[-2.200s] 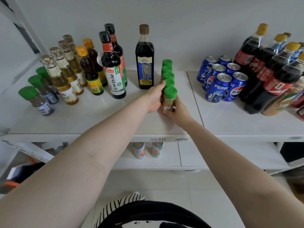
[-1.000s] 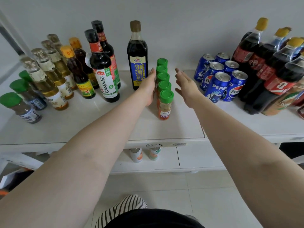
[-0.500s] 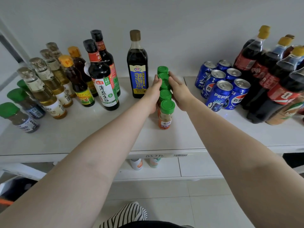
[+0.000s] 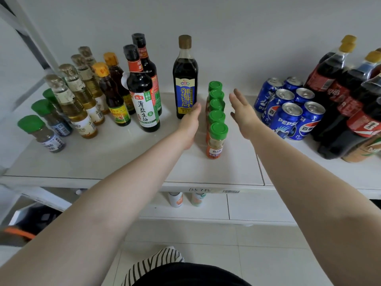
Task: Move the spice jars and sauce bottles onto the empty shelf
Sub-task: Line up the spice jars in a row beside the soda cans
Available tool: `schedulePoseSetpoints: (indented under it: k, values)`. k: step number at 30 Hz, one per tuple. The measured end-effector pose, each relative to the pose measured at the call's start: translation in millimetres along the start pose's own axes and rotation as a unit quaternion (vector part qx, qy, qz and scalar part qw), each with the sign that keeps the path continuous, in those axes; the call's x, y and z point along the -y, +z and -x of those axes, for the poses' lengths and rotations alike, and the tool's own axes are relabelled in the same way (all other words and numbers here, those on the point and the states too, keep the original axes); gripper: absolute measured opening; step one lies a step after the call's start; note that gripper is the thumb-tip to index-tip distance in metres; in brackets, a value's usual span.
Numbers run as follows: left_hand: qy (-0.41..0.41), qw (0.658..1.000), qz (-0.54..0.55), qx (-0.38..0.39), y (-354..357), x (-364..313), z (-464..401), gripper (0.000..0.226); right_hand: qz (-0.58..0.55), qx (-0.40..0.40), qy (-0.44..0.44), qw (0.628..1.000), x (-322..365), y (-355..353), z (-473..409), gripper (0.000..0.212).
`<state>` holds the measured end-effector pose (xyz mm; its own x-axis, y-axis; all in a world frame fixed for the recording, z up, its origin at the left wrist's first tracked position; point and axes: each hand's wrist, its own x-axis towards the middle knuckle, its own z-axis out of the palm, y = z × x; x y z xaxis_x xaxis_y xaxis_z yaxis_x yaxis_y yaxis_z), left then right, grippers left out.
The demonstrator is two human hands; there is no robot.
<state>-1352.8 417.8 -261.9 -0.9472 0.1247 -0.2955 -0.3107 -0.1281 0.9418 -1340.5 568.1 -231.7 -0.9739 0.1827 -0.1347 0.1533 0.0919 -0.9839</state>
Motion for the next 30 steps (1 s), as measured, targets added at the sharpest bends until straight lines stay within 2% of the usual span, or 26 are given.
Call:
schedulePoseSetpoints:
  k: [3, 6, 10, 13, 16, 23, 30]
  values:
    - [-0.007, 0.999, -0.01, -0.05, -19.4, 2.3, 9.8, 0.054, 0.029, -0.018, -0.046, 0.998, 24.6, -5.4, -1.7, 0.056]
    - [0.025, 0.995, -0.019, -0.091, -32.5, -12.1, 13.1, 0.049, 0.069, -0.031, -0.108, 0.991, 59.1, -0.9, -7.2, 0.055]
    - [0.069, 0.988, -0.045, -0.13, -35.0, -39.7, 7.4, 0.063, 0.112, -0.006, -0.15, 0.982, 100.0, 22.5, -24.1, 0.056]
    - [0.098, 0.982, -0.079, -0.138, -35.5, -55.9, -3.2, 0.073, 0.13, 0.034, -0.153, 0.979, 118.3, 46.9, -35.9, 0.057]
    - [0.123, 0.977, -0.121, -0.126, -39.8, -64.1, -18.3, 0.073, 0.142, 0.06, -0.158, 0.975, 128.2, 64.2, -45.5, 0.052]
    - [0.122, 0.982, -0.104, -0.101, -46.0, -61.6, -46.3, 0.057, 0.139, 0.073, -0.177, 0.972, 128.5, 79.3, -56.1, 0.015]
    - [0.153, 0.978, -0.073, -0.121, -43.8, -58.4, -42.9, 0.045, 0.128, 0.07, -0.168, 0.975, 125.1, 74.7, -59.0, 0.014]
